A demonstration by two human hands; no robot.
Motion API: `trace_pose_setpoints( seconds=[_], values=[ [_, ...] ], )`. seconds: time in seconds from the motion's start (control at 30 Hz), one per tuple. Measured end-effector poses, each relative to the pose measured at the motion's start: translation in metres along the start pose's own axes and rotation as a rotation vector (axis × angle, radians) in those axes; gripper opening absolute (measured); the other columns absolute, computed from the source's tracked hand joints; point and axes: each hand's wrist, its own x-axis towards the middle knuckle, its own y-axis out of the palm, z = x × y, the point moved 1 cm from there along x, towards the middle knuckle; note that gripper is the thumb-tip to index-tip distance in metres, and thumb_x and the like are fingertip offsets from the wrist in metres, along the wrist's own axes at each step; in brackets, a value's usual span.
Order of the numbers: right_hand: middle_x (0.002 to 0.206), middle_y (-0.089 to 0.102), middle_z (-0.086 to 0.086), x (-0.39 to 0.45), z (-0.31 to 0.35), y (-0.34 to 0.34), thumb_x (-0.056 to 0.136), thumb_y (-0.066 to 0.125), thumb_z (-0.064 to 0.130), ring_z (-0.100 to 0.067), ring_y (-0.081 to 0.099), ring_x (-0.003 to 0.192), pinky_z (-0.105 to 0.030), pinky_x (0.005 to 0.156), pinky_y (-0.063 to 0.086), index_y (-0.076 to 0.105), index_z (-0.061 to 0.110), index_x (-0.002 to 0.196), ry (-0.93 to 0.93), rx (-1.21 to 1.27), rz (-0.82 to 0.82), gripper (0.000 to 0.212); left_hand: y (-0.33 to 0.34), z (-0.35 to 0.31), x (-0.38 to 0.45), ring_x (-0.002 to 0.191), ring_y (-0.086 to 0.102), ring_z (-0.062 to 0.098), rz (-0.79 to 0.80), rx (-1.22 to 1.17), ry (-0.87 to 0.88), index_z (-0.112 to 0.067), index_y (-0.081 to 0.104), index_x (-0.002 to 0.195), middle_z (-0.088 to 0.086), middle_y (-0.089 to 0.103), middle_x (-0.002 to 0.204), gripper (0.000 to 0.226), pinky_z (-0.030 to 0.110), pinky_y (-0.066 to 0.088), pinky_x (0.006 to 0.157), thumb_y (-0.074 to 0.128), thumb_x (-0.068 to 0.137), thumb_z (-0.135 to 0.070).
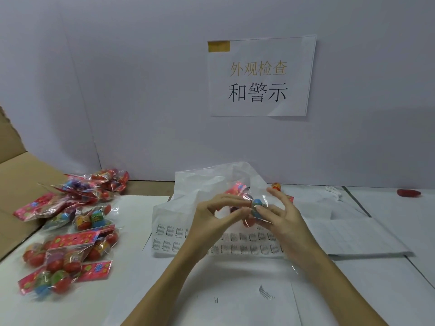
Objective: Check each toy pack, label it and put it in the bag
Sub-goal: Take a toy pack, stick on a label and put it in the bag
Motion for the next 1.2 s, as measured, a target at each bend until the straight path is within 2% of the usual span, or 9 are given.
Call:
trace_pose_setpoints(
  seconds=[0.07, 0.17, 0.23, 0.43, 0.63, 0.73, 0.9, 1.03, 1.2],
  values=[
    [0.112, 0.078, -0.010, 0.002, 0.002, -0.001, 0.095, 0.073, 0.015, -0.027, 0.076, 0.106, -0.039, 0.097, 0.057, 0.058, 0.022, 0.135, 0.046, 0.041, 0.003, 0.044, -0.003, 0.000, 0.002, 0.100, 0.072, 0.011, -0.102, -0.061, -0.040, -0.025, 0.081, 0.111, -0.004, 0.075, 0.116, 0.022, 0.018, 0.055, 0.081, 0.081, 0.089, -0.029],
    [0.116, 0.077, -0.013, 0.003, 0.004, -0.002, 0.099, 0.066, 0.012, -0.031, 0.072, 0.112, -0.039, 0.097, 0.054, 0.071, 0.014, 0.126, 0.086, 0.078, 0.090, 0.027, -0.007, 0.004, 0.005, 0.115, 0.068, 0.006, -0.217, -0.037, -0.144, -0.032, 0.072, 0.124, -0.016, 0.071, 0.123, 0.040, 0.019, 0.058, 0.087, 0.078, 0.085, -0.038],
    [0.119, 0.076, -0.014, 0.003, 0.003, -0.002, 0.100, 0.065, 0.012, -0.031, 0.072, 0.113, -0.039, 0.096, 0.054, 0.073, 0.015, 0.125, 0.089, 0.065, 0.140, 0.027, -0.005, 0.007, 0.004, 0.111, 0.068, 0.001, -0.231, -0.023, -0.238, -0.035, 0.067, 0.128, -0.020, 0.072, 0.118, 0.048, 0.017, 0.057, 0.083, 0.075, 0.082, -0.047],
    [0.113, 0.078, -0.007, -0.002, 0.006, 0.002, 0.098, 0.062, 0.038, -0.028, 0.075, 0.104, -0.030, 0.085, 0.061, 0.080, 0.022, 0.115, 0.054, 0.000, 0.131, 0.029, -0.006, 0.011, 0.003, 0.085, 0.075, 0.011, -0.273, -0.038, -0.369, -0.029, 0.080, 0.097, -0.006, 0.079, 0.091, 0.016, 0.018, 0.058, 0.067, 0.073, 0.091, -0.042],
    [0.115, 0.077, -0.009, -0.002, 0.003, 0.005, 0.102, 0.057, 0.040, -0.024, 0.076, 0.104, -0.030, 0.084, 0.063, 0.078, 0.024, 0.121, 0.117, 0.103, 0.117, 0.033, -0.002, 0.012, 0.003, 0.082, 0.076, 0.011, -0.350, -0.022, -0.305, -0.027, 0.079, 0.095, -0.006, 0.079, 0.088, 0.007, 0.018, 0.058, 0.064, 0.073, 0.095, -0.030],
    [0.115, 0.078, -0.009, -0.002, -0.001, 0.005, 0.092, 0.070, 0.046, -0.028, 0.076, 0.104, -0.034, 0.084, 0.063, 0.068, 0.026, 0.128, 0.161, 0.015, 0.193, 0.041, -0.006, 0.013, 0.003, 0.070, 0.075, 0.015, -0.439, 0.018, -0.264, -0.022, 0.076, 0.096, -0.002, 0.077, 0.083, 0.010, 0.019, 0.056, 0.056, 0.071, 0.098, -0.030],
    [0.109, 0.077, -0.020, -0.005, -0.010, 0.005, 0.093, 0.076, 0.021, -0.032, 0.077, 0.100, -0.030, 0.080, 0.063, 0.058, 0.012, 0.132, 0.214, -0.051, 0.331, 0.044, -0.012, 0.016, 0.003, 0.053, 0.067, 0.018, -0.485, 0.090, -0.229, -0.026, 0.072, 0.096, 0.000, 0.072, 0.078, 0.017, 0.028, 0.049, 0.040, 0.064, 0.101, -0.040],
    [0.103, 0.077, -0.021, -0.002, -0.002, -0.001, 0.083, 0.080, 0.019, -0.021, 0.074, 0.083, -0.025, 0.073, 0.060, 0.062, 0.011, 0.129, 0.203, -0.017, 0.257, 0.050, -0.015, 0.018, 0.005, 0.073, 0.071, 0.009, -0.473, 0.083, -0.252, -0.037, 0.073, 0.089, -0.007, 0.074, 0.081, 0.015, 0.022, 0.056, 0.057, 0.064, 0.096, -0.047],
    [0.098, 0.079, -0.013, -0.004, 0.004, 0.001, 0.092, 0.074, 0.013, -0.016, 0.073, 0.079, -0.022, 0.075, 0.060, 0.071, 0.019, 0.124, 0.111, -0.107, 0.207, 0.033, -0.015, 0.020, 0.005, 0.072, 0.069, 0.008, -0.454, 0.043, -0.278, -0.043, 0.076, 0.092, -0.002, 0.073, 0.081, 0.020, 0.022, 0.058, 0.064, 0.062, 0.091, -0.057]
  ],
)
